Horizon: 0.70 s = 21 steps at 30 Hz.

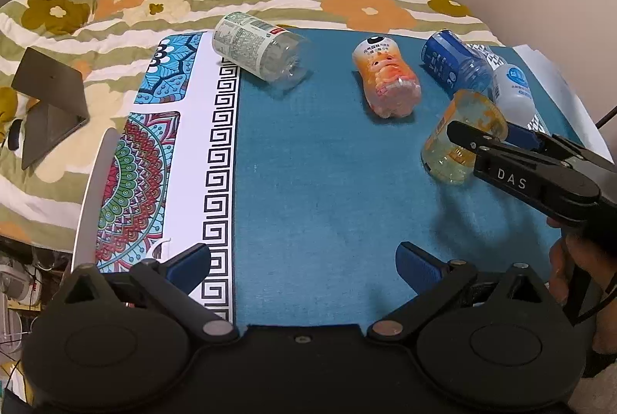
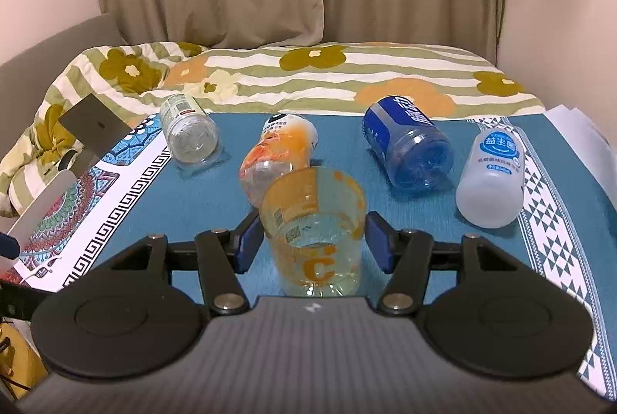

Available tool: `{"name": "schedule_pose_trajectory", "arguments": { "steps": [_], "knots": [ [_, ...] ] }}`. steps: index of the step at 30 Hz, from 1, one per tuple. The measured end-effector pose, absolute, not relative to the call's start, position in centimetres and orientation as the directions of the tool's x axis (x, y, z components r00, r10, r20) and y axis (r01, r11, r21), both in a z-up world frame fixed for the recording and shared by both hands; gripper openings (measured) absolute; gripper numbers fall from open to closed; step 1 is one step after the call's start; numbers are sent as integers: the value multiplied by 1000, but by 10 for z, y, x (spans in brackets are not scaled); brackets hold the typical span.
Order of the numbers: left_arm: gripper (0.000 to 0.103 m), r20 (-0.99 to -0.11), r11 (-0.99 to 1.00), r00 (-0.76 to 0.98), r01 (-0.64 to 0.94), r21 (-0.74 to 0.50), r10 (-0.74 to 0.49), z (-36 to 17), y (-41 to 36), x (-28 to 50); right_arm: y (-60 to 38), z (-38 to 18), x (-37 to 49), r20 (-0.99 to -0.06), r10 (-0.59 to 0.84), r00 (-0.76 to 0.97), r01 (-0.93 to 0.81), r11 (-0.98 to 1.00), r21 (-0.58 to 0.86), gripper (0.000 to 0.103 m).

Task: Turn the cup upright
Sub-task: 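Rotate the cup upright with the right gripper and lower it onto the cloth, then open the right gripper and pull it back from the cup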

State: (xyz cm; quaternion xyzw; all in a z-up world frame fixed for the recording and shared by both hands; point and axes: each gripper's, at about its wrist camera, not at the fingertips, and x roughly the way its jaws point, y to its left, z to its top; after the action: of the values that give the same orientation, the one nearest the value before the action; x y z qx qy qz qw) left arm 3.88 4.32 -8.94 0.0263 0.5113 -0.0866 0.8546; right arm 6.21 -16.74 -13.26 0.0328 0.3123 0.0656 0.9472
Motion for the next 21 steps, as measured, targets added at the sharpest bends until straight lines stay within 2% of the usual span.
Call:
{"name": "schedule_pose_trajectory", "arguments": {
  "steps": [5,8,9,15,21],
  "knots": [
    [103,-878,986,463,159,-51,-120,-87,43,37,-170,-132,64,-601,155,784,-109,988,113,76],
    [103,-877,988,466,144,-60,-121,-85,42,36,-172,-131,66,-611,156,776,-107,988,116,91],
    [103,-875,988,469,139,-60,-119,-84,42,35,-172,-130,65,-614,158,773,-107,987,119,103],
    [103,-862,991,496,118,-58,-109,-72,34,31,-182,-115,63,-656,163,737,-99,986,133,103],
    [103,-832,992,550,122,-11,-77,-48,24,27,-201,-74,48,-724,140,676,-60,989,135,103]
  ]
}}
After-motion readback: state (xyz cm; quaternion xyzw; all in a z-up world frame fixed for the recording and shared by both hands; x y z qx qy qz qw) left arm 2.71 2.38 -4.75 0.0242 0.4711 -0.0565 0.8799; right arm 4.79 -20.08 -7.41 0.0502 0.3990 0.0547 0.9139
